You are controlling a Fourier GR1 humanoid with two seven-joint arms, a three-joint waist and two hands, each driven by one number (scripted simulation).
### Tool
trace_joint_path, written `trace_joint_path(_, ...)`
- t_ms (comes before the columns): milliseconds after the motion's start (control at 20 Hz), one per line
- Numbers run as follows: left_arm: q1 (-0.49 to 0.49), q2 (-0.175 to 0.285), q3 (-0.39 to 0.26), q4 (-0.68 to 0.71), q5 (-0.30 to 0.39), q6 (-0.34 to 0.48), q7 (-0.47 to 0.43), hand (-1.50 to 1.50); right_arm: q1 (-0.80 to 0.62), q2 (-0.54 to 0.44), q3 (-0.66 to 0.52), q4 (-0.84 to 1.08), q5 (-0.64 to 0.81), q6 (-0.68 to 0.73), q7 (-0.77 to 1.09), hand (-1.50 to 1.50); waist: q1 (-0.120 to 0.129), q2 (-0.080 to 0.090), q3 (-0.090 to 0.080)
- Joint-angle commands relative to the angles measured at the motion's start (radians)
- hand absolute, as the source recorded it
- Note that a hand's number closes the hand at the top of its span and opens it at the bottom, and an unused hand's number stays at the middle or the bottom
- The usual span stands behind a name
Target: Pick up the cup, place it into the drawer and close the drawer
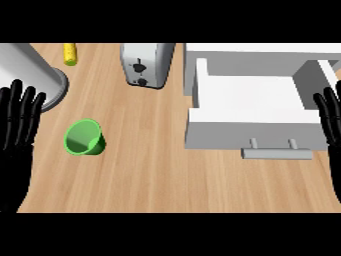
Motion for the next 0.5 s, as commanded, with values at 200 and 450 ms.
trace_joint_path(200,-0.097,-0.017,0.064,0.099,-0.032,0.052,-0.043,-1.5,0.017,0.048,0.034,0.002,-0.009,0.008,-0.002,-1.5,-0.012,-0.003,0.01)
trace_joint_path(450,-0.091,-0.084,0.069,0.181,0.116,0.072,-0.011,-1.5,-0.06,0.05,0.04,0.069,-0.112,0.051,0.074,-1.5,-0.01,-0.002,0.01)
